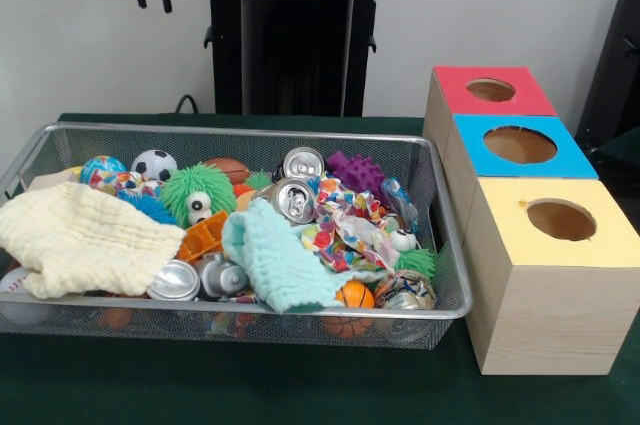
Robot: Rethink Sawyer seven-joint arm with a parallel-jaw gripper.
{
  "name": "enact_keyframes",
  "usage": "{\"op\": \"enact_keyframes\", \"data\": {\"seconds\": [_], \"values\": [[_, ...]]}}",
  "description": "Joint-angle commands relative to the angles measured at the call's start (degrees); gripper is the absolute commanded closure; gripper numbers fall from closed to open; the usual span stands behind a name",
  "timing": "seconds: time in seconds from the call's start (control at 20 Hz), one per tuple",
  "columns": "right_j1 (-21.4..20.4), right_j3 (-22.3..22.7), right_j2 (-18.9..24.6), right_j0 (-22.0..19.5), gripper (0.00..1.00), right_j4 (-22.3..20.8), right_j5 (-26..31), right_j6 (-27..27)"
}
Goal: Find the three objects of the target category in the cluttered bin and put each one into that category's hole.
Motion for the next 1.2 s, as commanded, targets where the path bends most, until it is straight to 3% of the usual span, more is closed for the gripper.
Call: {"op": "enact_keyframes", "data": {"seconds": [0.05, 0.9, 1.2], "values": [[3.45, -3.98, 12.24, -0.30, 0.00, 9.13, -2.48, -3.08], [8.53, 3.73, 13.70, 6.57, 0.00, 21.34, -11.42, -3.38], [9.93, 6.83, 15.08, 10.69, 0.00, 23.33, -14.55, -2.87]]}}
